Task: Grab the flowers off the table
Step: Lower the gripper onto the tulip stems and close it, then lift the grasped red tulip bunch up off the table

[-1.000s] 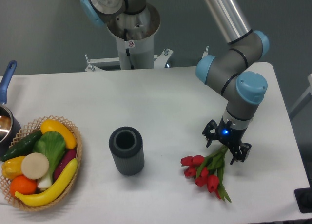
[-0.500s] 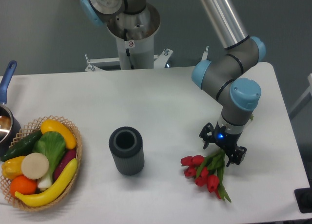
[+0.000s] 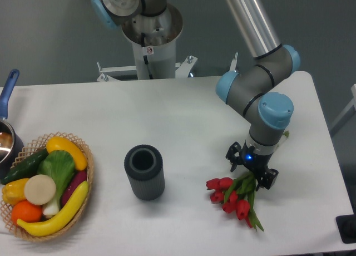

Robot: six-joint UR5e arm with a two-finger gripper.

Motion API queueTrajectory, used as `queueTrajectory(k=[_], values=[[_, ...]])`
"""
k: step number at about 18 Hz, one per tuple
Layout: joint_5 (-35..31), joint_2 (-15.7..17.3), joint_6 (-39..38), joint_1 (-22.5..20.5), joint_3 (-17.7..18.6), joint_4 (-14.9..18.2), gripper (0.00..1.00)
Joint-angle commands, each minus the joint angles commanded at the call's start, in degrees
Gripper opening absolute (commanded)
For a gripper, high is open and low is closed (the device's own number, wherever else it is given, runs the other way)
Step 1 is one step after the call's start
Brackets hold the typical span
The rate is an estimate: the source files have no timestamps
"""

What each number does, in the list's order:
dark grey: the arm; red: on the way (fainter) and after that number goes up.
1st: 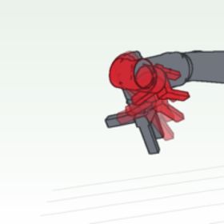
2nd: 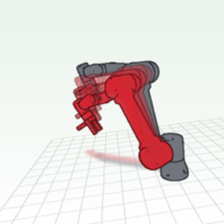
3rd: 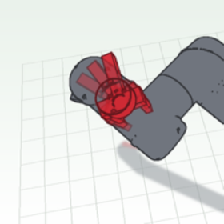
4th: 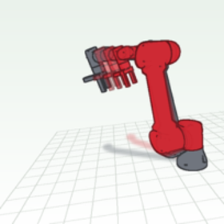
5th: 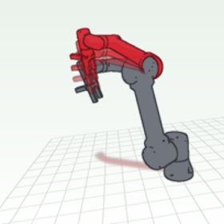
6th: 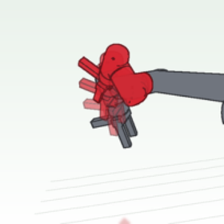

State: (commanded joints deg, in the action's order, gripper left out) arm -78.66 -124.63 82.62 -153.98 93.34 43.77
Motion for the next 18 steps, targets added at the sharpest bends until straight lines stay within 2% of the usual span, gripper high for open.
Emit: queueTrajectory(k=[2, 7, 12, 18], values=[[0.0, 0.09, 0.0, -0.09, 0.0, 0.0, 0.59], [0.09, 0.44, -1.4, -0.18, -0.26, 0.0, 0.35], [0.09, 1.05, -1.76, -0.79, -0.7, 0.09, 0.28], [2.19, 3.68, -1.76, -2.02, -0.7, 0.09, 0.28]])
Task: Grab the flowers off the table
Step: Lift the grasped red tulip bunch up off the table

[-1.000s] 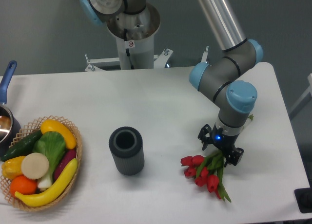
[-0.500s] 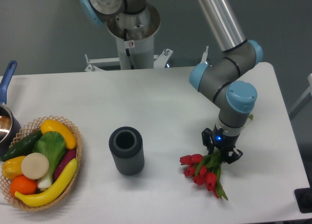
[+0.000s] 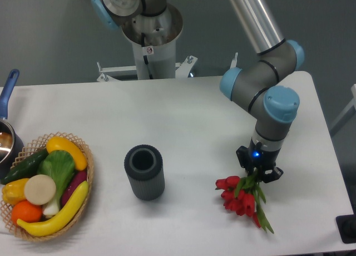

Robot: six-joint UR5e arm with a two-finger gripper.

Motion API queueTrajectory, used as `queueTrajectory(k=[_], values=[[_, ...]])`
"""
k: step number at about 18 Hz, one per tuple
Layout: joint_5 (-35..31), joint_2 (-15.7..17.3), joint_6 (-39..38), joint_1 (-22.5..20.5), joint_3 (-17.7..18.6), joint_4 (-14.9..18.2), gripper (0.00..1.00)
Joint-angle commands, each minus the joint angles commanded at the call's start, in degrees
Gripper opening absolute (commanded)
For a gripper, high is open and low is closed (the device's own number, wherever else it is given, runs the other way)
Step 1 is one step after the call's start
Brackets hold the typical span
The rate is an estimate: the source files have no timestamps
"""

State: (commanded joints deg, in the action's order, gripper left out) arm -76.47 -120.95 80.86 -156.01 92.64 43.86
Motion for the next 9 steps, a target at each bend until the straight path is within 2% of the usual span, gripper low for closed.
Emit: queueTrajectory(k=[3, 9], values=[[6.49, 4.38, -0.26, -0.09, 0.88, 0.17, 0.28], [21.87, 13.27, -6.93, -0.97, 3.95, 0.62, 0.28]])
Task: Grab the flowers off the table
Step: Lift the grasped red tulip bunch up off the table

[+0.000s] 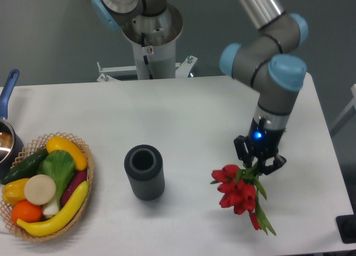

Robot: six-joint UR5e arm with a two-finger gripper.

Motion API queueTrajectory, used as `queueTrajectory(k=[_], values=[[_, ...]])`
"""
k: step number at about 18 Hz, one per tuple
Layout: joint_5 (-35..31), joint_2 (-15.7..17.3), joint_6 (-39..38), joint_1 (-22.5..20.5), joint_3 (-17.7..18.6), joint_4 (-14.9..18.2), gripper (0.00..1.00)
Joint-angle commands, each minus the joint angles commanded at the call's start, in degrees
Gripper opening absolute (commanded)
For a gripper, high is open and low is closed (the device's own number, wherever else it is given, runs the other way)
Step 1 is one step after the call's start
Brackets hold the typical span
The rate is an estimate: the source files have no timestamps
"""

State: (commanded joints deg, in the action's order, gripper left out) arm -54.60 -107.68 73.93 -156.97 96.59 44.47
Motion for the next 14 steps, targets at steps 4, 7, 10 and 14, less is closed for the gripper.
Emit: queueTrajectory(k=[4, 7, 10, 14], values=[[11.06, 4.4, -7.73, -0.18, 0.36, -0.09, 0.28], [17.84, 6.34, -11.07, -0.26, 0.36, -0.18, 0.28], [23.99, 7.22, -14.76, -1.75, 0.53, -0.18, 0.28], [26.74, 8.45, -15.65, -3.16, 2.29, -0.35, 0.28]])
